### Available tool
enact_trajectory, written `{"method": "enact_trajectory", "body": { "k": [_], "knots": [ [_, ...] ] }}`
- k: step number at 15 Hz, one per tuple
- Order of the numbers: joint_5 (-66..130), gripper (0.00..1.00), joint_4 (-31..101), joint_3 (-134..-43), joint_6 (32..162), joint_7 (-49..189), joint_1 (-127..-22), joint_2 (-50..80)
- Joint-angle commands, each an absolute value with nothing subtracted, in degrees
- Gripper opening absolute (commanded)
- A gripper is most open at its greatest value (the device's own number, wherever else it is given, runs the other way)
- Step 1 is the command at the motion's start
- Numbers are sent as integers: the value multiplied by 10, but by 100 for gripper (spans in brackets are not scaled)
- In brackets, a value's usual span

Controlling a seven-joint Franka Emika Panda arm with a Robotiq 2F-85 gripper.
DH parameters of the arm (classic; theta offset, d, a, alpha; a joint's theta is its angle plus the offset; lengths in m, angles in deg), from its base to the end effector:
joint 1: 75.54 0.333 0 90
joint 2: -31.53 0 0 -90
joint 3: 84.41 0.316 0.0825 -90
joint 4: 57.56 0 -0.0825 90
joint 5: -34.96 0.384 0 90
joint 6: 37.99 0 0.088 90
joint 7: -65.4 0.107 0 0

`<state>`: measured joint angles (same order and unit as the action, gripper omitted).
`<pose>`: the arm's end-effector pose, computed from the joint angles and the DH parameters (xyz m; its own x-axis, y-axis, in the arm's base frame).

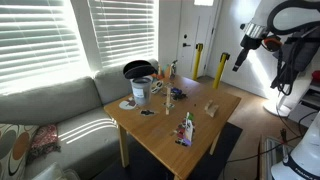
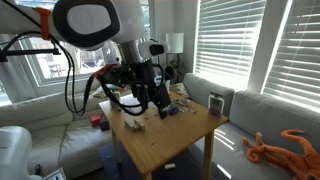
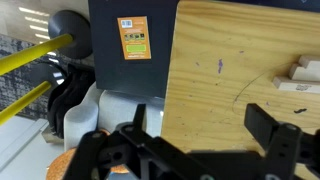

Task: Put one wooden chip on the pile of wooden chips on the left

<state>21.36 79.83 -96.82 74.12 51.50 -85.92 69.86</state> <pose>0.3349 -0.1725 0.5621 0.9820 -0.0438 0.1839 -0.0718 -0.9863 0.1487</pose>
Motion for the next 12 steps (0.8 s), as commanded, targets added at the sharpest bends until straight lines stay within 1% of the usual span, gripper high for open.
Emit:
{"method": "enact_trajectory", "body": {
  "k": [1, 2, 6, 12],
  "knots": [
    [213, 100, 797, -970, 740, 516, -857, 699],
    [213, 100, 797, -970, 740, 516, -857, 699],
    [256, 100, 827, -962, 734, 437, -790, 707],
    [289, 100, 819, -968, 708, 328, -705, 670]
  ]
}}
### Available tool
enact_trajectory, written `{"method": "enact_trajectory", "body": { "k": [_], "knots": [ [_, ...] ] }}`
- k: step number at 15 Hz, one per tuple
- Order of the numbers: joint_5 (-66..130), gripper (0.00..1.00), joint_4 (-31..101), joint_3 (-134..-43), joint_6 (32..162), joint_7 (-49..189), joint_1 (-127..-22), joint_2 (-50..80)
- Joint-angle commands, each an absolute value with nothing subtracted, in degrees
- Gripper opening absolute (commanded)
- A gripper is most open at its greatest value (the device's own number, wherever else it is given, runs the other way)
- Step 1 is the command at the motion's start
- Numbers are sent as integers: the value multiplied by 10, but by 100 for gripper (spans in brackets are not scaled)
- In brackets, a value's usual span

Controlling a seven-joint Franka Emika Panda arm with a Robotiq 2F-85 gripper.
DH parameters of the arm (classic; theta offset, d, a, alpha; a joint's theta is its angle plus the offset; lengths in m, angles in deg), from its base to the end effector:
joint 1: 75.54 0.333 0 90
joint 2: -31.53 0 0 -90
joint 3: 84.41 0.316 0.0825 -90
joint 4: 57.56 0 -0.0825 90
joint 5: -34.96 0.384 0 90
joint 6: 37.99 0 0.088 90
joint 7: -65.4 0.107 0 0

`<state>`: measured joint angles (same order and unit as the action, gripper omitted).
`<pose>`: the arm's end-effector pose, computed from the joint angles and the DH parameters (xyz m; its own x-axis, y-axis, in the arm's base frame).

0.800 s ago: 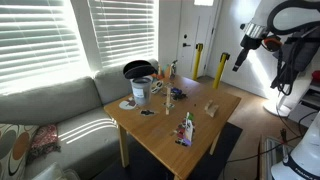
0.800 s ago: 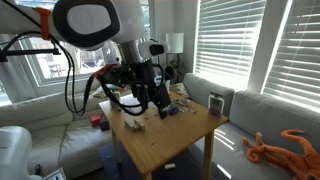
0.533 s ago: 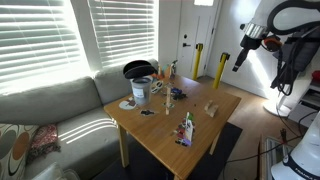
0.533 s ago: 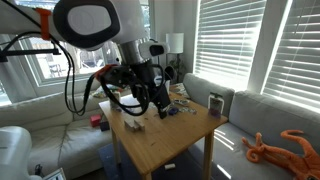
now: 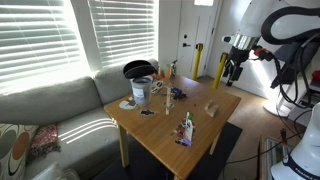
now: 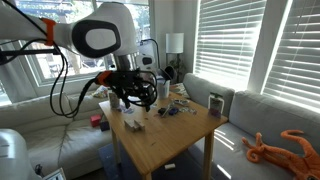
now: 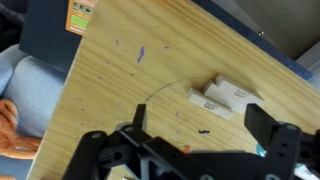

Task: Put one wooden chip on the pile of wooden chips on the left

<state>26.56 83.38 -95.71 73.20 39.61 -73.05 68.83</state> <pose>0.3639 -0.0748 0.5242 0.9250 0.3662 0.1013 0.3600 -0.9299 0.0747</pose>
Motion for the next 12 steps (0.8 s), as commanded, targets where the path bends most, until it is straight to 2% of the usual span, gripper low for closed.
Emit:
{"method": "enact_trajectory", "body": {
  "k": [1, 8, 12],
  "knots": [
    [294, 100, 818, -970, 701, 304, -696, 668],
    [298, 100, 831, -962, 709, 258, -705, 658],
    [258, 100, 864, -944, 731, 154, -685, 665]
  ]
}}
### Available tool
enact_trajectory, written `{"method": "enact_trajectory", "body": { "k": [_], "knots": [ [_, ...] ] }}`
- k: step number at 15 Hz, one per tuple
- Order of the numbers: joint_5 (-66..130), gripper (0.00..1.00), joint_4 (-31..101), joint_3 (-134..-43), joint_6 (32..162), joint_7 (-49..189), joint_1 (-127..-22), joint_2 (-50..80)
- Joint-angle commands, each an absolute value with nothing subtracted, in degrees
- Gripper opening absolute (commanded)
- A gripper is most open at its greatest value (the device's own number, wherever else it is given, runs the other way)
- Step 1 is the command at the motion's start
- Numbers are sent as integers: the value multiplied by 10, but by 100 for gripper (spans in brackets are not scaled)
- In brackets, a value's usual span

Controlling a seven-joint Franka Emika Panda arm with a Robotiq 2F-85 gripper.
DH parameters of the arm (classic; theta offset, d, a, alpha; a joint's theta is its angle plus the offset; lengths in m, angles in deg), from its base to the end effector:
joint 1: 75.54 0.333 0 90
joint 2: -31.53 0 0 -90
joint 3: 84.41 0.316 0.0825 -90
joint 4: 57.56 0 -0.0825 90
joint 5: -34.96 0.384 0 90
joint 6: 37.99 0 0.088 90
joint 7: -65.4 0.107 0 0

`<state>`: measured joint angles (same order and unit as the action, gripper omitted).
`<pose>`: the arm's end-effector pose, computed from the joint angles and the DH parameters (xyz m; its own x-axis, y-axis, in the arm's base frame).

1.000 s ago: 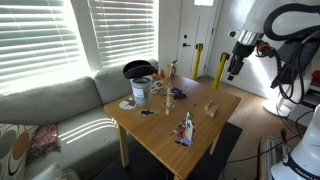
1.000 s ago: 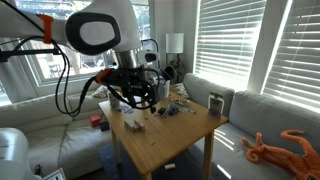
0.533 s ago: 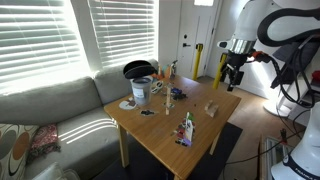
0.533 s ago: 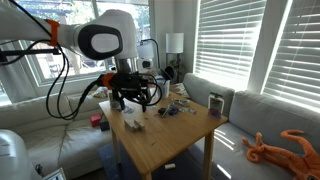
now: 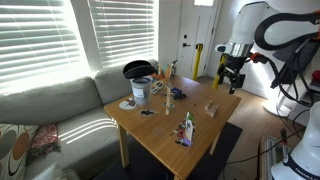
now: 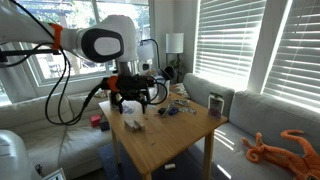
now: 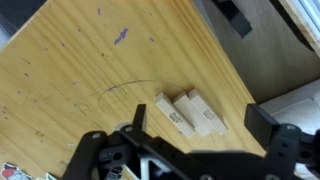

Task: Put one wooden chip on the pile of wooden chips on the left

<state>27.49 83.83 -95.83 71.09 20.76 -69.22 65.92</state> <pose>0.3724 -0.0486 0.4983 0.7222 0.6916 0.0120 0.6911 -0.7222 0.0291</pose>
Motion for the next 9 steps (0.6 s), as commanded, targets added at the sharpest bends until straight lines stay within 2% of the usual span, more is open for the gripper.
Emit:
{"method": "enact_trajectory", "body": {
  "k": [1, 9],
  "knots": [
    [266, 100, 872, -944, 741, 133, -680, 665],
    [289, 100, 940, -941, 870, 73, -676, 639]
  ]
}}
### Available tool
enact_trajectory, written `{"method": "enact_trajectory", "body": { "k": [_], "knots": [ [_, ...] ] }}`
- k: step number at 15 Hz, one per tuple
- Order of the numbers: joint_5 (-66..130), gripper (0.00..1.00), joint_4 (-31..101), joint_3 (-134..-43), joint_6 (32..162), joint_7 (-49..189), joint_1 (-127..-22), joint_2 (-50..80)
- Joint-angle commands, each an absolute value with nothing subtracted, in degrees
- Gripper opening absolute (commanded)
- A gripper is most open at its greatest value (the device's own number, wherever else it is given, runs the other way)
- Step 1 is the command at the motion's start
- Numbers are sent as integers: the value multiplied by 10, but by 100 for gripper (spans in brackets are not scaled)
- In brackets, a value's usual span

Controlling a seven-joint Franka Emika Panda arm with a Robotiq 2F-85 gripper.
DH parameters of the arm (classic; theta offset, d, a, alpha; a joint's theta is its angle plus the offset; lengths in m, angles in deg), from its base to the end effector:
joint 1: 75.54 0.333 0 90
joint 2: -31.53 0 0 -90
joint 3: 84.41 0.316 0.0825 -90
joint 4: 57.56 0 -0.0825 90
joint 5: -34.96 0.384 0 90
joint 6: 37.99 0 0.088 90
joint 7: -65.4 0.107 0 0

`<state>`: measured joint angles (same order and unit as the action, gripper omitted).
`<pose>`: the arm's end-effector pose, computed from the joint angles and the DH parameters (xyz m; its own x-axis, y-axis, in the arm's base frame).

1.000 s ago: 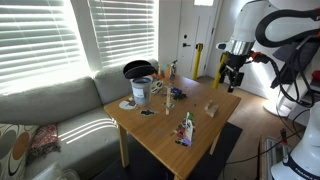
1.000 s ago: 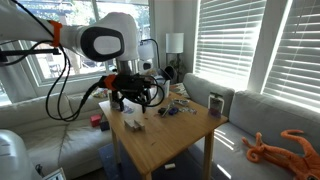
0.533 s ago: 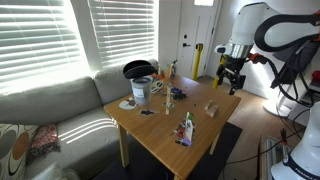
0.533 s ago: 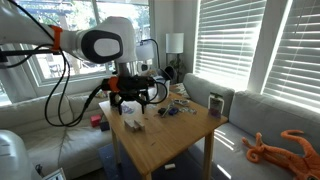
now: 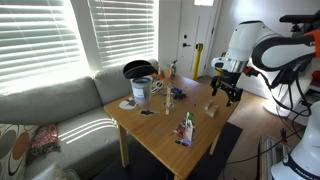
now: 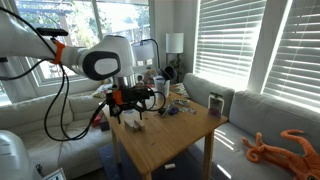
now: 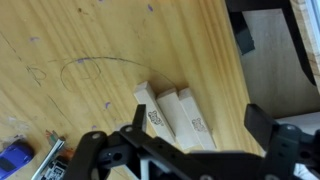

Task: Put one wooden chip on the pile of wooden chips on the left

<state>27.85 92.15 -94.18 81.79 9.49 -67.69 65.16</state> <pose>0.3704 -0.0185 0.4428 0.5175 0.8554 0.0195 0.8535 -0.5177 0.0592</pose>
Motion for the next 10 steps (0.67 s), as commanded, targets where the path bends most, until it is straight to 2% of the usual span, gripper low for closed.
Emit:
{"method": "enact_trajectory", "body": {
  "k": [1, 10],
  "knots": [
    [290, 100, 944, -940, 887, 70, -675, 631],
    [341, 100, 922, -946, 962, 47, -673, 539]
  ]
}}
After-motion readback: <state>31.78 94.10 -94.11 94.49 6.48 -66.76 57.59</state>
